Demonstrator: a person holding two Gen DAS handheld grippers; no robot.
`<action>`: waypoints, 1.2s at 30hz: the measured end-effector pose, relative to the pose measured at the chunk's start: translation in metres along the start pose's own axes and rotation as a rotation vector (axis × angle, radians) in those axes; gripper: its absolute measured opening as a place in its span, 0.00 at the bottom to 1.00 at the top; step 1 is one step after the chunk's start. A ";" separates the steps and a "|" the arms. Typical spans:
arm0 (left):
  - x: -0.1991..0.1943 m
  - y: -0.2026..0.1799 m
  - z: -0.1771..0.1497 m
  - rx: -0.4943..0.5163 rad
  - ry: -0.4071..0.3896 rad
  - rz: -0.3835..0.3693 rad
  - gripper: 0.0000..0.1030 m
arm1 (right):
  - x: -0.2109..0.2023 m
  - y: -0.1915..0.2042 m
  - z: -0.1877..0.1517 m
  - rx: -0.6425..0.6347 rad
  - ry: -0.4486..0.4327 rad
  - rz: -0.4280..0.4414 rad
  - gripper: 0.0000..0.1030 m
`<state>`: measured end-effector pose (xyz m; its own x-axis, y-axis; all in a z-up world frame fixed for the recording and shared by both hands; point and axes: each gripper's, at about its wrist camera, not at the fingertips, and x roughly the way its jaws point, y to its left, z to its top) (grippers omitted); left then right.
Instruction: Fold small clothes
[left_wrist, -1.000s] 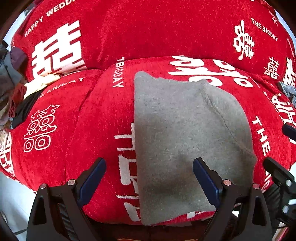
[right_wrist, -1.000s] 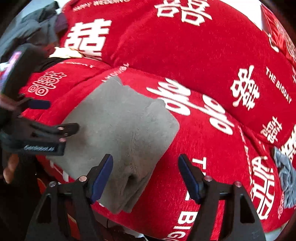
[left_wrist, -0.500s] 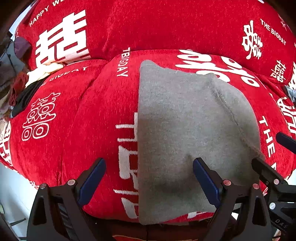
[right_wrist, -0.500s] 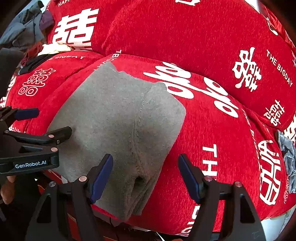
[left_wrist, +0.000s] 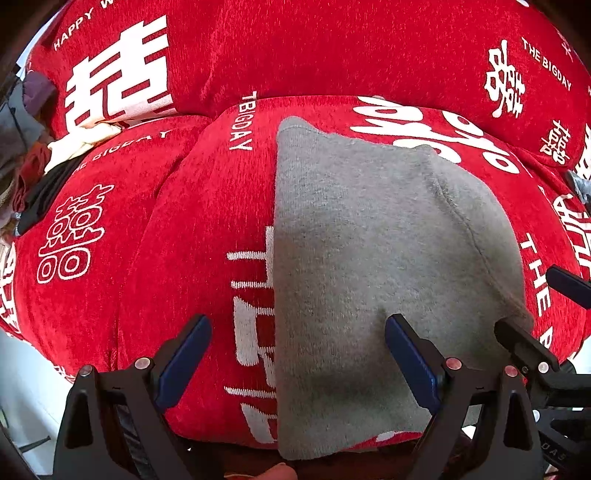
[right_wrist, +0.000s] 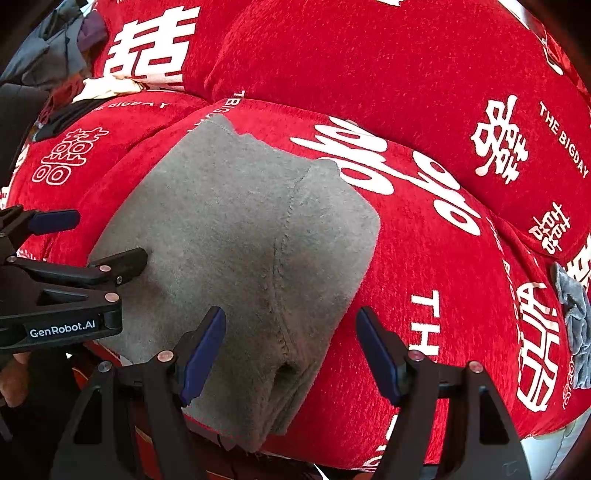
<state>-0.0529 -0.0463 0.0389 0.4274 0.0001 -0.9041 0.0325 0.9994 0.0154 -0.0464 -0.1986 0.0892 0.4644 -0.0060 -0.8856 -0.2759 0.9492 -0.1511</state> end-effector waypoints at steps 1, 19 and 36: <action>0.000 0.000 0.001 0.000 0.001 -0.001 0.93 | 0.000 0.000 0.001 -0.002 0.001 0.001 0.73; 0.009 0.009 0.013 -0.029 0.033 -0.052 0.93 | 0.007 0.003 0.015 -0.013 0.051 -0.004 0.73; 0.015 0.020 0.021 -0.035 0.041 -0.096 0.93 | 0.012 0.013 0.022 -0.019 0.091 -0.037 0.73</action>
<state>-0.0274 -0.0272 0.0347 0.3863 -0.0952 -0.9175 0.0394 0.9955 -0.0867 -0.0257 -0.1791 0.0866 0.3960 -0.0702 -0.9156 -0.2760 0.9419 -0.1916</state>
